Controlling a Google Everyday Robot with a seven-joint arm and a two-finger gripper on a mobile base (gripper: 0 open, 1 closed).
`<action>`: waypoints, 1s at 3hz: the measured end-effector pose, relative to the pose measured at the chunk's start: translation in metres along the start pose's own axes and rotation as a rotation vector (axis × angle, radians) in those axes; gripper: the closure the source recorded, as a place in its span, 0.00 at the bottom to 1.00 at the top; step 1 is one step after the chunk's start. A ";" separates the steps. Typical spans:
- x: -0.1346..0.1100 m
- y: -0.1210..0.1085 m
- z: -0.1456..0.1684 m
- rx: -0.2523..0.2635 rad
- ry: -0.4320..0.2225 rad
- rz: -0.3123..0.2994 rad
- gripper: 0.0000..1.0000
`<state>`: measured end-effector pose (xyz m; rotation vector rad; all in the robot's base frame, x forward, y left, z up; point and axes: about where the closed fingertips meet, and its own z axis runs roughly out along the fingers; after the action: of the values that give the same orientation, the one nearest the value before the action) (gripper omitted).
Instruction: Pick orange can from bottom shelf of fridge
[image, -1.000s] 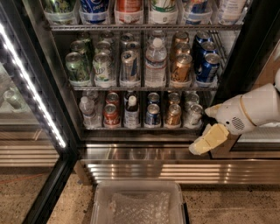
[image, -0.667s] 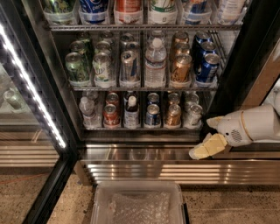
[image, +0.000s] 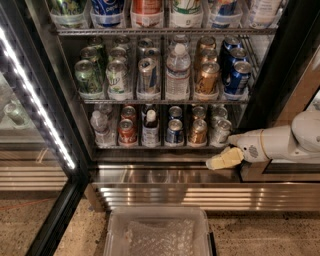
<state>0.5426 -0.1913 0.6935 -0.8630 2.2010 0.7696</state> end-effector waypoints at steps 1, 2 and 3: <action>0.000 -0.001 0.002 -0.002 -0.001 0.002 0.00; 0.007 0.000 0.014 0.000 -0.017 0.020 0.00; 0.002 0.003 0.048 -0.071 -0.042 0.003 0.00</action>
Offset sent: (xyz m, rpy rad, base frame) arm -0.0011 0.0117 -0.0301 0.0408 0.0022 -0.0531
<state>0.5559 -0.1564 0.6628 -0.8707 2.1497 0.8645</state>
